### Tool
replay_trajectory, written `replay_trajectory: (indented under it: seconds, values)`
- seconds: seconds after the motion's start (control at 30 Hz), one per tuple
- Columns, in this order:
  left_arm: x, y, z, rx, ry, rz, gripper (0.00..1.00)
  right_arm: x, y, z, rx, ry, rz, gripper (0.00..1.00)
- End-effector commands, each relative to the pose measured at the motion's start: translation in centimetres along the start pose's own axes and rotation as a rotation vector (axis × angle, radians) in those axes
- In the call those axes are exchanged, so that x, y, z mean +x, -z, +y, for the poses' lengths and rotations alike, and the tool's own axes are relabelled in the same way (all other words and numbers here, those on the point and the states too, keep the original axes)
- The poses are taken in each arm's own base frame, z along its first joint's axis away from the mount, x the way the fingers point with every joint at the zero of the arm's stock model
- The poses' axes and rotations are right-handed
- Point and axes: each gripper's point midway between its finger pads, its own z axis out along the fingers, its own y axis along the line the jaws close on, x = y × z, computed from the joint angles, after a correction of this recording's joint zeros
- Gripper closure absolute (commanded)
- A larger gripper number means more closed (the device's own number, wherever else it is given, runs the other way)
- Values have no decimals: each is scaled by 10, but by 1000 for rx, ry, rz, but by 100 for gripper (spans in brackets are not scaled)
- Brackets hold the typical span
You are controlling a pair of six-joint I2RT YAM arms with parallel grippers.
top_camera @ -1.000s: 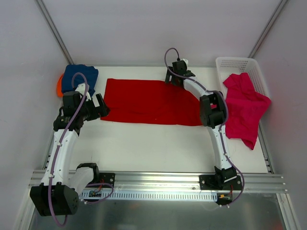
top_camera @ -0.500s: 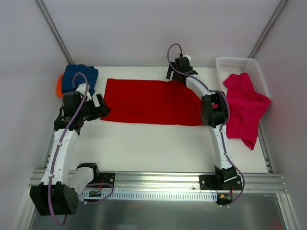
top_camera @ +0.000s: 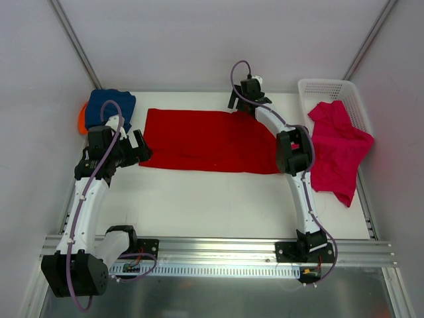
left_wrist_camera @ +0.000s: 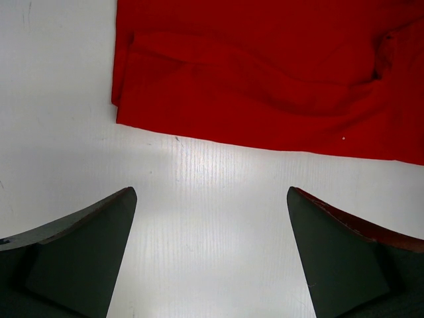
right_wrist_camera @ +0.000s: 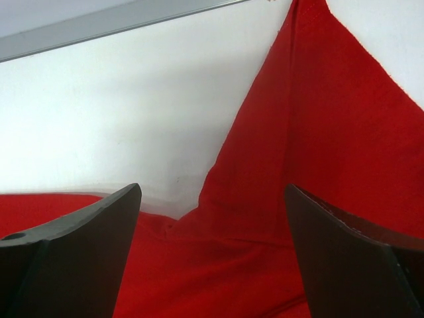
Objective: Fold and stack the t-shirts
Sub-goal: Grap the side of the flattened tshirt furthest away from the robot with both arms
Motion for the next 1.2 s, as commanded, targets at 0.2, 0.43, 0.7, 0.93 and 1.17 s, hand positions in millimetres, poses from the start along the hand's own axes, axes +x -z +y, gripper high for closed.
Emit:
replay_trajectory:
  seconds: [0.2, 0.43, 0.7, 0.93, 1.17]
  values:
    - [4, -1, -3, 19, -21, 13, 1, -26, 2, 1, -14, -79, -49, 7]
    - [5, -2, -1, 11, -21, 19, 1, -22, -6, 3, -55, -156, -32, 7]
    - [6, -3, 0, 5, -19, 24, 1, -18, -14, 4, -94, -214, -14, 9]
    - [6, -3, 0, 1, -19, 26, 1, -20, -17, 8, -126, -233, -17, 32]
    - [6, -3, 0, 1, -21, 24, 1, -19, -17, 7, -126, -229, -16, 59]
